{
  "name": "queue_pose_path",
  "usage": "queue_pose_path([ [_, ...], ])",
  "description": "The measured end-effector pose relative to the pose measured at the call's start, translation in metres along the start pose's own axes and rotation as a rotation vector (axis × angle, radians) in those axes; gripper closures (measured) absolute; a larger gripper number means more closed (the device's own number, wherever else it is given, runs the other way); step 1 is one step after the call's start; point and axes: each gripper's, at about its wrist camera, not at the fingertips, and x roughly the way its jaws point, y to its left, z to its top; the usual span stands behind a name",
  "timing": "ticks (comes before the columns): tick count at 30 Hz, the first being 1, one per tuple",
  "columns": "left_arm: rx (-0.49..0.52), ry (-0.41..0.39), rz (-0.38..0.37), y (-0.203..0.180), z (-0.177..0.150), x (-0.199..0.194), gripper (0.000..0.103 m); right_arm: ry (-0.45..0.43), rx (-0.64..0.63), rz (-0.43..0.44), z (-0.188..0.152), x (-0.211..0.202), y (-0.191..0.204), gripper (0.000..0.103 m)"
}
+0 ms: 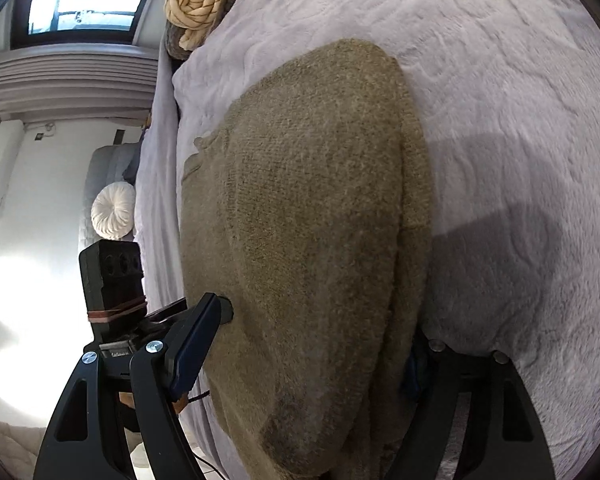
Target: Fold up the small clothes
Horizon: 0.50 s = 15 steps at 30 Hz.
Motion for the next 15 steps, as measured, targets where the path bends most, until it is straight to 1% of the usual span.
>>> queue_pose_path([
  [1, 0.001, -0.003, 0.006, -0.007, 0.002, 0.005, 0.000, -0.001, 0.006, -0.005, 0.000, 0.002, 0.000, 0.032],
  [3, 0.007, -0.008, 0.016, -0.017, 0.001, 0.010, 0.000, 0.003, 0.006, -0.017, 0.001, 0.004, -0.001, 0.042],
  [4, 0.015, -0.010, 0.027, -0.023, 0.004, 0.012, 0.000, 0.002, 0.005, -0.028, -0.001, 0.003, -0.002, 0.044],
  [7, 0.016, -0.016, 0.044, -0.028, 0.004, 0.014, 0.000, -0.002, 0.029, -0.021, 0.000, 0.001, -0.009, 0.045],
  [11, 0.008, -0.019, 0.043, -0.030, 0.007, 0.017, 0.000, -0.007, 0.032, -0.033, 0.002, 0.003, -0.007, 0.045],
  [13, 0.004, -0.020, 0.042, -0.022, 0.002, 0.009, 0.000, -0.017, 0.036, -0.035, 0.002, 0.004, -0.004, 0.051],
  [15, 0.005, -0.024, 0.048, -0.024, -0.004, 0.005, 0.000, -0.025, 0.046, -0.023, -0.001, -0.001, -0.007, 0.064],
])
